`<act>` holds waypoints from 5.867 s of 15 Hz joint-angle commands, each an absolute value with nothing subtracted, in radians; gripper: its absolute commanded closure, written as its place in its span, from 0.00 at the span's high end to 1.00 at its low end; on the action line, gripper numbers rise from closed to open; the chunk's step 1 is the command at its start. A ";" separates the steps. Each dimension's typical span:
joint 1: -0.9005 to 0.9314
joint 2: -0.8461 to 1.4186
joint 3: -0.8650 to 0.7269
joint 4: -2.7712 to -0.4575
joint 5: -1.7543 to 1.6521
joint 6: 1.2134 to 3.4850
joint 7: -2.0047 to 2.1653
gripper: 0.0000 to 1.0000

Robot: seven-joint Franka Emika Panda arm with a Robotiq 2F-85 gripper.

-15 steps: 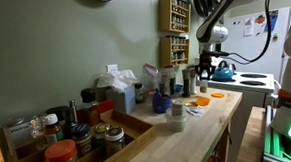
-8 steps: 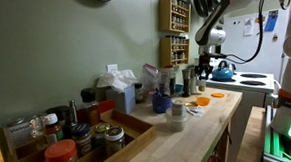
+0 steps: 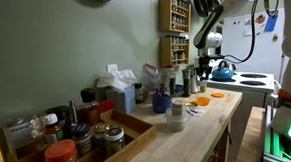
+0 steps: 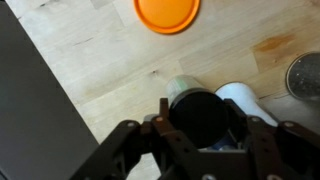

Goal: Take the spice bottle out of the orange container and put it on the right side of the table

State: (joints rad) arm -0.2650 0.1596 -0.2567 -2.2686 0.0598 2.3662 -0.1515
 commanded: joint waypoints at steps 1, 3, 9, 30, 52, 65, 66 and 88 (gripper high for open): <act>-0.280 0.163 -0.262 -2.230 -0.011 2.278 -0.223 0.31; -0.280 0.175 -0.278 -2.209 -0.084 2.275 -0.189 0.31; -0.300 0.177 -0.271 -2.186 -0.037 2.230 -0.218 0.56; -0.283 0.348 -0.300 -1.947 -0.006 2.061 0.298 0.31; -0.294 0.357 -0.318 -1.913 0.256 2.081 0.682 0.31; -0.306 0.453 -0.302 -1.861 0.345 2.296 0.736 0.31; -0.308 0.453 -0.302 -1.859 0.347 2.302 0.736 0.31; -0.333 0.374 -0.332 -1.875 0.317 2.154 0.710 1.00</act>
State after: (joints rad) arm -0.3082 0.4209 -0.3215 -1.8661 0.3230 2.2252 0.7323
